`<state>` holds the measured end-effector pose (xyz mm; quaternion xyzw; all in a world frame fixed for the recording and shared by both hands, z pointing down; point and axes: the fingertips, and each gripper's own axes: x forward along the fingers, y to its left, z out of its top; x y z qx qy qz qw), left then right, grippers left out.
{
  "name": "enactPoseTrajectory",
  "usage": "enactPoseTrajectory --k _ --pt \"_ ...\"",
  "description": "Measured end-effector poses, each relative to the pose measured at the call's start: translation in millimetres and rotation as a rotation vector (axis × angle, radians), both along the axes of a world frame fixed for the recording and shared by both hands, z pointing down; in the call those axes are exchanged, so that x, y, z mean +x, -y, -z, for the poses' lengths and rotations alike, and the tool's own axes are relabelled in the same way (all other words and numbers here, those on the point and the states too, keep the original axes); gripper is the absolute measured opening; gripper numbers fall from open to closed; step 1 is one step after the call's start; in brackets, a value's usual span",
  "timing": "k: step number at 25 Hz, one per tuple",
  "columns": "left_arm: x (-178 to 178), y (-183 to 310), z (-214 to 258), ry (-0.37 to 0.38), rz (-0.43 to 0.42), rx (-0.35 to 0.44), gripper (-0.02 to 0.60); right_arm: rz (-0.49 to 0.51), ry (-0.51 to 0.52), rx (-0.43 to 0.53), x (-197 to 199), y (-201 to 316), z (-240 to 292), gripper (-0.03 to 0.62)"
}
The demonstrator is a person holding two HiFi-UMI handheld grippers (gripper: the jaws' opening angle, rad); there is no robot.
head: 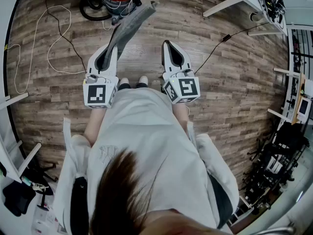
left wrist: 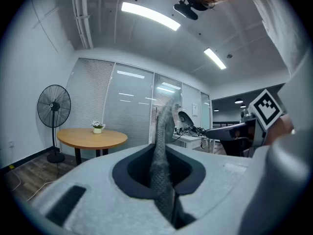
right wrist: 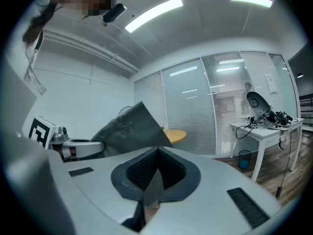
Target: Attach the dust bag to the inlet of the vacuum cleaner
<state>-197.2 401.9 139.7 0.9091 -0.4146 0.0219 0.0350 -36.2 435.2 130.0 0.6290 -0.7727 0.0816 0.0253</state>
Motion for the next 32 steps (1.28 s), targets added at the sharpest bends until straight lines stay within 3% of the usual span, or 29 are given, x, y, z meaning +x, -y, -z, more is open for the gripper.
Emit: enactPoseTrajectory --k 18,32 --pt "21.3 -19.0 -4.6 -0.013 0.063 -0.043 0.04 0.065 0.019 0.047 26.3 -22.1 5.9 0.002" --pt "43.7 -30.4 -1.2 -0.016 0.133 -0.038 0.039 0.089 0.011 0.056 74.9 -41.4 0.8 0.003"
